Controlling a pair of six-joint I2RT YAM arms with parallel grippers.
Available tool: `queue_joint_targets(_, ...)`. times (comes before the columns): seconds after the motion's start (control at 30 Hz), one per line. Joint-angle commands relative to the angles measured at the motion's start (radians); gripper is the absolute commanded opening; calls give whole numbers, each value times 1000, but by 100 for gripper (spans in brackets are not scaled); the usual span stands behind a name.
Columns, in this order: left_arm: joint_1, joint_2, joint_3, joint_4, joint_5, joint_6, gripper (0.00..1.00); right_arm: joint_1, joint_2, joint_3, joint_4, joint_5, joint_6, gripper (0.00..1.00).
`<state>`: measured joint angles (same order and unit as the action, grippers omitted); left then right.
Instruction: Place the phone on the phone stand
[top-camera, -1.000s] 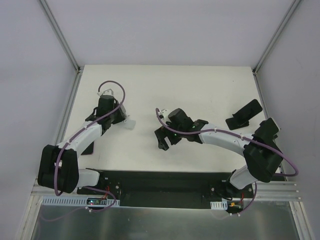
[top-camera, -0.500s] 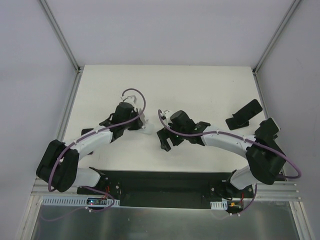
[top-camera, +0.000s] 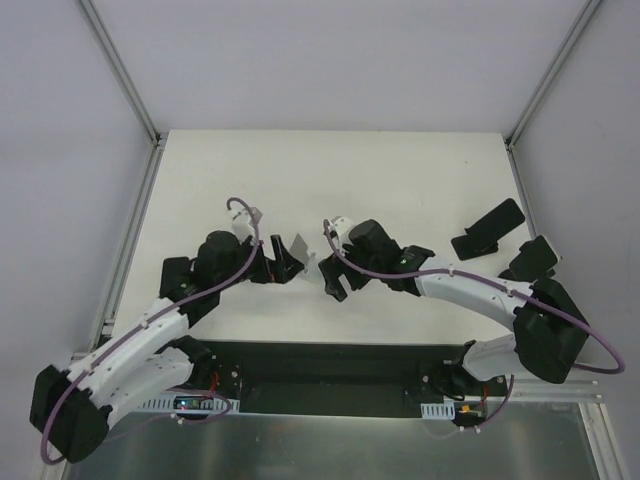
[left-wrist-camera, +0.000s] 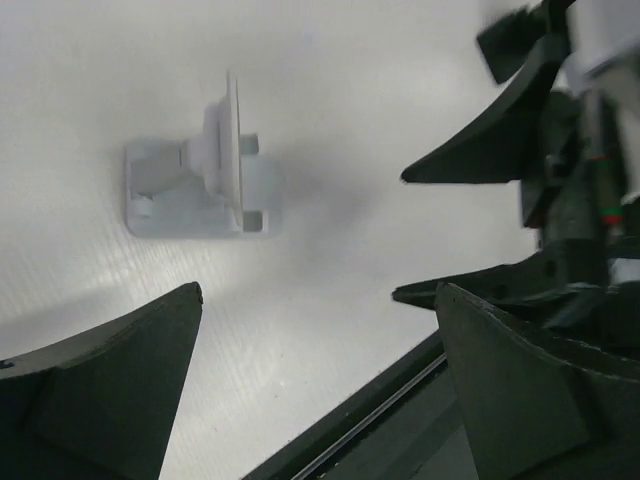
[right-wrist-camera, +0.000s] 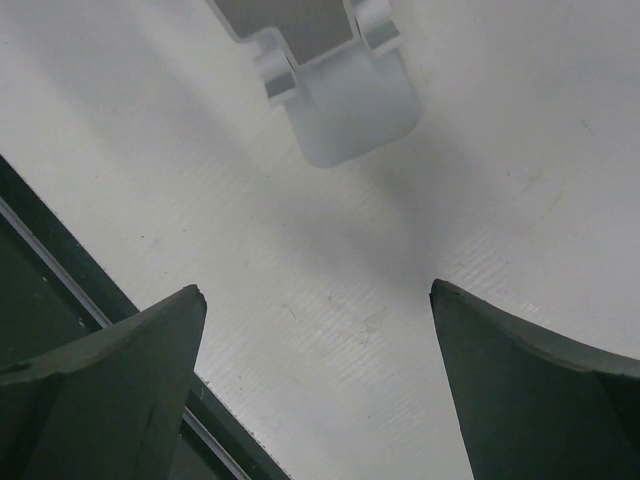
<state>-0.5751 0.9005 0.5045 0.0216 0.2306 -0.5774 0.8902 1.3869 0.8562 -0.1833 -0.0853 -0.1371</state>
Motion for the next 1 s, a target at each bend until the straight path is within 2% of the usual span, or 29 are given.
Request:
queue_joint_targets(0.0,3,-245,141,-222,-230,-2,99,9,44,137,54,-74,-62,96)
queue_joint_targets(0.03,4,-277,161,-289,-361,-4,99,7,64,156,61,-61,-68,96)
queue_joint_targets(0.07,6,-310,189,-313,-410,-4,99,7,87,181,76,-60,-74,96)
queue_joint_targets(0.17,4,-428,206,-344,-548,56,99,7,175,274,115,-102,-94,97)
queue_joint_targets(0.3,4,-553,209,-362,-663,154,99,6,308,358,159,-136,-177,96)
queue_joint_targets(0.57,4,-588,233,-417,-689,306,99,3,446,472,110,-245,-335,97)
queue_joint_targets(0.83,4,-532,209,-417,-643,303,99,-22,494,498,122,-318,-337,99)
queue_joint_targets(0.93,4,-506,207,-417,-636,309,99,-20,500,509,119,-333,-328,90)
queue_joint_targets(0.97,6,-503,206,-417,-636,312,99,-22,498,508,119,-327,-322,78)
